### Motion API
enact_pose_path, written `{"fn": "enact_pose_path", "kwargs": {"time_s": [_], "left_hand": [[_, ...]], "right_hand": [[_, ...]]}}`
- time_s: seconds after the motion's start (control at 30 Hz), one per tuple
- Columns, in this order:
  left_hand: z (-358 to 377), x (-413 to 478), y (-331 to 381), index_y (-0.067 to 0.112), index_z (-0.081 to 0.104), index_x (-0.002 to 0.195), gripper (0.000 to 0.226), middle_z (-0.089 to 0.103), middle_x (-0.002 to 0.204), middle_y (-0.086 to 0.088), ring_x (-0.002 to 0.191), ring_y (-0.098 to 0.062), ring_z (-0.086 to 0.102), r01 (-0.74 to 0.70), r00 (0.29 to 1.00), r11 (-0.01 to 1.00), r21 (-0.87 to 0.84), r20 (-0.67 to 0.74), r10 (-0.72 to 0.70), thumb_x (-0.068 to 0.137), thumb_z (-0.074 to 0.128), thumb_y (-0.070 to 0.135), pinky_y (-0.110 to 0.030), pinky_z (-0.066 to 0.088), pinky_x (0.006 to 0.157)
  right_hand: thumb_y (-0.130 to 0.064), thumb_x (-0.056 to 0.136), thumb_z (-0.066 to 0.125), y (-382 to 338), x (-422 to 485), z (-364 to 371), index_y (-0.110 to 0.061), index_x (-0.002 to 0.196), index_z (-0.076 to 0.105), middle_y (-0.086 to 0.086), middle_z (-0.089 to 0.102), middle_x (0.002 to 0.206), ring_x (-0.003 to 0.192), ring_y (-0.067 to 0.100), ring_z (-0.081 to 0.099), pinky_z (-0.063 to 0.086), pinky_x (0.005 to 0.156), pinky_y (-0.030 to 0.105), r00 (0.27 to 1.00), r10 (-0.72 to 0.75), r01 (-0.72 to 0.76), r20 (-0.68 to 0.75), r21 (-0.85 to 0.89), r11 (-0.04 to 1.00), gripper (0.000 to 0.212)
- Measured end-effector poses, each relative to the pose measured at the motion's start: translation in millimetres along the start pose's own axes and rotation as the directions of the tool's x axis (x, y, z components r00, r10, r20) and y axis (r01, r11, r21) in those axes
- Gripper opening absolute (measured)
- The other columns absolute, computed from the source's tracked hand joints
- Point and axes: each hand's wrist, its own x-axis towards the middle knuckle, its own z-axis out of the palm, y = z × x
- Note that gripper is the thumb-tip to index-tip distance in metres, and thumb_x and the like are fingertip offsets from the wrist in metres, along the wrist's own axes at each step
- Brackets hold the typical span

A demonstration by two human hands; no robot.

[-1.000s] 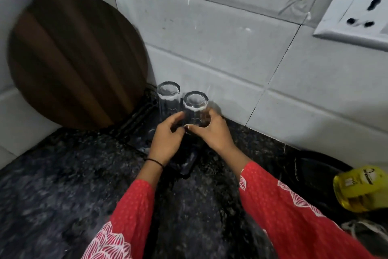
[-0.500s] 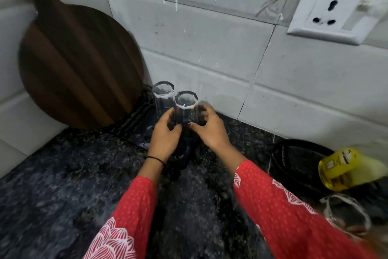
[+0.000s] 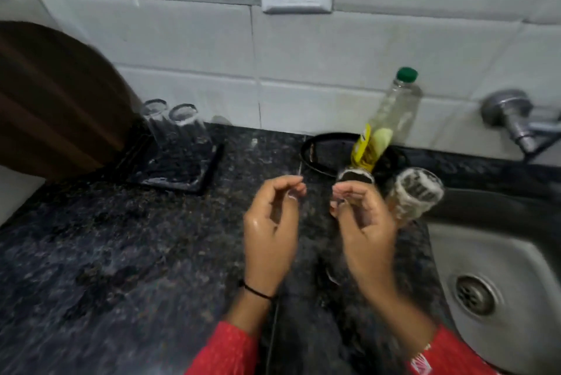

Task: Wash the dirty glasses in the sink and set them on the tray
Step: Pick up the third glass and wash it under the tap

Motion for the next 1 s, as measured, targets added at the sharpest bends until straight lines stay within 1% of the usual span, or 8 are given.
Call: {"fn": "enact_pose_path", "kwargs": {"time_s": [0.17, 0.23, 0.33, 0.43, 0.53, 0.63, 0.83, 1.0], "left_hand": [[68.1, -2.2, -32.8, 0.033, 0.052, 0.115, 0.037, 0.058, 0.118, -0.001, 0.113, -0.011, 0.056, -0.025, 0.988, 0.995, 0.092, 0.151, 0.011, 0.083, 0.059, 0.015, -0.032, 0.045, 0.101], [89.0, 10.2, -50.5, 0.028, 0.043, 0.130, 0.060, 0.046, 0.132, 0.001, 0.123, -0.007, 0.044, 0.031, 0.983, 0.974, 0.222, 0.172, -0.071, 0.077, 0.071, 0.020, -0.017, 0.033, 0.109], [113.3, 24.9, -68.5, 0.013, 0.025, 0.145, 0.096, 0.034, 0.145, -0.002, 0.127, -0.004, 0.032, 0.160, 0.953, 0.930, 0.330, 0.192, -0.232, 0.069, 0.082, 0.022, 0.001, 0.021, 0.097], [122.0, 23.0, -75.9, 0.008, 0.039, 0.138, 0.086, 0.053, 0.124, -0.003, 0.111, -0.001, 0.047, 0.165, 0.968, 0.916, 0.367, 0.118, -0.222, 0.066, 0.085, 0.017, -0.008, 0.036, 0.094], [124.0, -7.3, -63.3, 0.005, 0.052, 0.123, 0.068, 0.061, 0.108, 0.001, 0.088, 0.011, 0.055, 0.148, 0.987, 0.925, 0.351, 0.006, -0.160, 0.064, 0.085, 0.011, -0.001, 0.041, 0.083], [133.0, -62.8, -39.0, 0.013, 0.055, 0.119, 0.066, 0.065, 0.108, 0.004, 0.093, 0.008, 0.060, 0.189, 0.982, 0.928, 0.320, -0.057, -0.180, 0.062, 0.087, 0.016, -0.008, 0.045, 0.086], [212.6, -148.1, 13.7, 0.016, 0.058, 0.116, 0.063, 0.068, 0.110, 0.006, 0.102, -0.002, 0.063, 0.174, 0.972, 0.964, 0.201, 0.123, -0.201, 0.061, 0.088, 0.017, -0.019, 0.049, 0.090], [290.0, -169.5, 45.0, 0.014, 0.056, 0.116, 0.058, 0.064, 0.108, 0.010, 0.100, 0.007, 0.060, 0.206, 0.920, 0.971, 0.123, 0.314, -0.235, 0.066, 0.085, 0.010, -0.008, 0.045, 0.084]], "right_hand": [[-0.010, 0.085, 0.050, 26.1, -13.5, -69.8, -0.039, 0.096, 0.059, 0.004, 0.064, 0.097, 0.097, 0.021, 0.062, 0.050, 0.086, 0.033, 0.976, 0.064, -0.078, -0.207, -0.064, 0.995, 0.032], [-0.009, 0.083, 0.050, 34.4, -14.8, -86.5, -0.034, 0.095, 0.059, 0.001, 0.065, 0.097, 0.096, 0.019, 0.063, 0.051, 0.084, 0.036, 0.962, 0.107, -0.126, -0.251, -0.061, 0.990, 0.029], [-0.009, 0.084, 0.051, 41.3, -17.1, -109.6, -0.023, 0.098, 0.061, -0.003, 0.065, 0.096, 0.094, 0.018, 0.063, 0.052, 0.081, 0.034, 0.952, 0.168, -0.178, -0.257, -0.015, 0.984, 0.022], [-0.007, 0.086, 0.051, 44.2, -21.8, -131.8, -0.023, 0.098, 0.062, -0.006, 0.065, 0.096, 0.094, 0.012, 0.062, 0.052, 0.083, 0.033, 0.954, 0.206, -0.206, -0.215, 0.024, 0.978, 0.023], [-0.012, 0.083, 0.049, 44.8, -30.3, -162.0, -0.028, 0.096, 0.062, -0.007, 0.066, 0.096, 0.094, 0.016, 0.063, 0.052, 0.083, 0.033, 0.965, 0.221, -0.215, -0.143, 0.057, 0.975, 0.024], [-0.009, 0.082, 0.049, 44.9, -37.9, -198.5, -0.029, 0.097, 0.060, -0.009, 0.065, 0.097, 0.095, 0.011, 0.063, 0.050, 0.084, 0.028, 0.975, 0.218, -0.216, -0.033, 0.052, 0.975, 0.028], [-0.005, 0.076, 0.064, 39.2, -41.1, -281.8, -0.035, 0.133, 0.038, -0.018, 0.048, 0.135, 0.126, -0.003, 0.045, 0.040, 0.104, 0.020, 0.864, 0.211, -0.217, 0.458, -0.040, 0.975, 0.069], [-0.012, 0.074, 0.077, 31.2, -31.2, -339.3, -0.040, 0.133, 0.035, -0.013, 0.055, 0.131, 0.117, -0.002, 0.054, 0.047, 0.094, 0.016, 0.915, 0.255, -0.206, 0.312, -0.180, 0.962, 0.079]]}}
